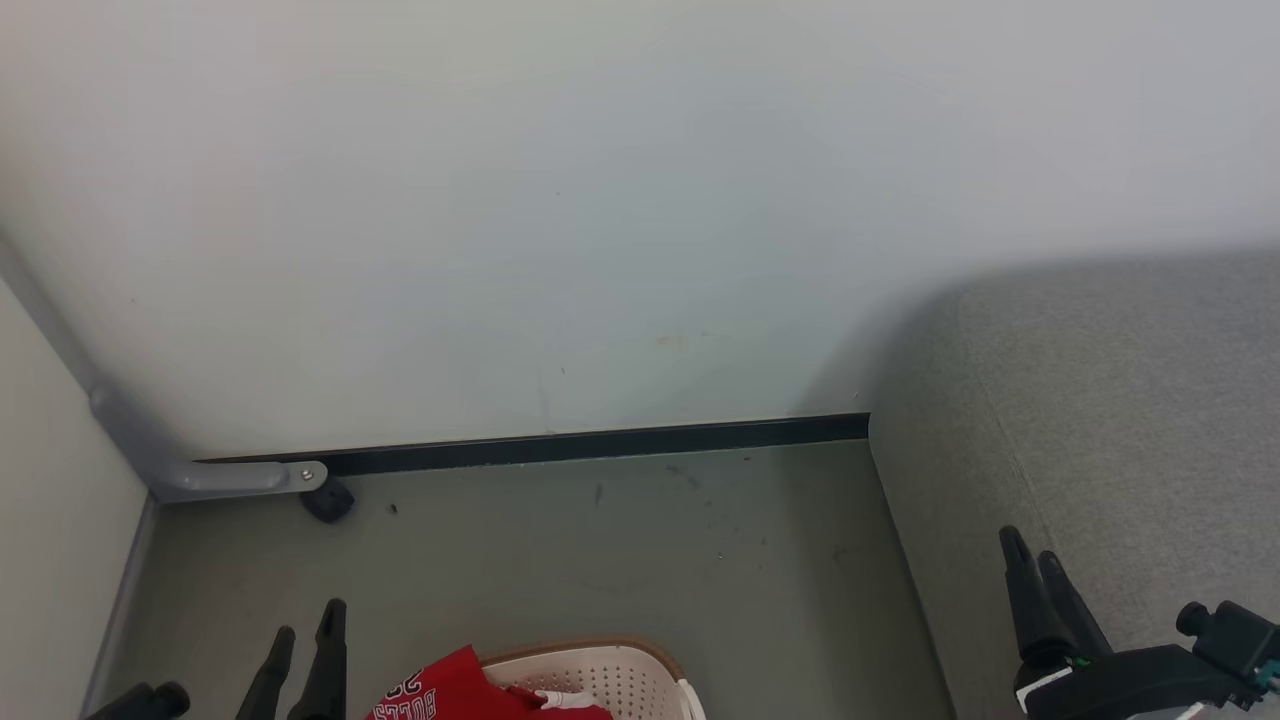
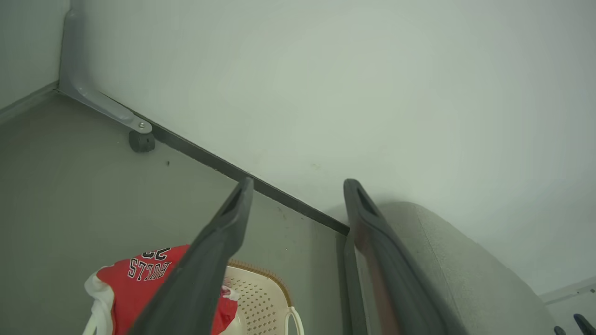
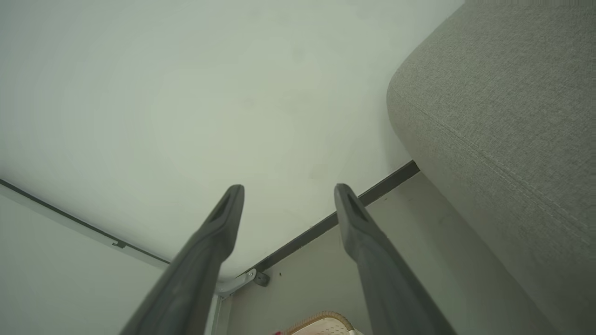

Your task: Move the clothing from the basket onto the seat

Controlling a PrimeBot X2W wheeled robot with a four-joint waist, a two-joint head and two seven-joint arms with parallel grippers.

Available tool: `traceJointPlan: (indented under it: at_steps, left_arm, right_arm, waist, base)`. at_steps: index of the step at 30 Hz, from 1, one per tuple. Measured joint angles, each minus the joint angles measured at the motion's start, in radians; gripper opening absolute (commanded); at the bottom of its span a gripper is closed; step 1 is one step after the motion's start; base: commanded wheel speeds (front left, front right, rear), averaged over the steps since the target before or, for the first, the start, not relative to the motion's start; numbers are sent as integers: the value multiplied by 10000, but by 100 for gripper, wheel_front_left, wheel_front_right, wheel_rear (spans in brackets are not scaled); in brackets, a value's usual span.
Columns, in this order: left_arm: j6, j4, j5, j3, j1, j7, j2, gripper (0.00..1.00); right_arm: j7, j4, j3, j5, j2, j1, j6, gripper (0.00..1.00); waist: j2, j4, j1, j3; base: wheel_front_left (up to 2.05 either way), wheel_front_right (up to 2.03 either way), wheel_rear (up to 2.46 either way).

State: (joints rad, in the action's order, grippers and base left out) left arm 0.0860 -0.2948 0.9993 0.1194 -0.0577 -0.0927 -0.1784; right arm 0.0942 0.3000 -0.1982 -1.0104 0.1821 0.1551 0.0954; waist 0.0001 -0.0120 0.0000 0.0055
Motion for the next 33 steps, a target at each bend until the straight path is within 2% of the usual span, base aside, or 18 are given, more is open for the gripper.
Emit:
traceJointPlan:
  at_steps: [6, 9, 19, 33]
  left_arm:
    - [-499, -19, -1448, 207, -27, -267, -194, 100]
    - [-594, -17, -1881, 274, -43, -343, -249, 100]
    - [-779, 46, -3281, 474, -145, -748, -343, 100]
    - [-817, 77, -5081, 564, -197, -1271, -447, 100]
  right_arm:
    - [253, 105, -499, 1110, 192, 108, -203, 100]
    - [366, 165, -692, 1546, 259, 248, -263, 100]
    - [750, 244, -1164, 2784, 453, 453, -368, 100]
    - [1277, 217, -1678, 4437, 669, 652, -368, 100]
  waist:
    - [0, -22, 0, 13]
    - [0, -31, 0, 20]
    - [0, -53, 0, 45]
    - [0, -33, 0, 83]
  base:
    - [0, 0, 0]
    - [0, 0, 0]
    - [0, 0, 0]
    - [0, 0, 0]
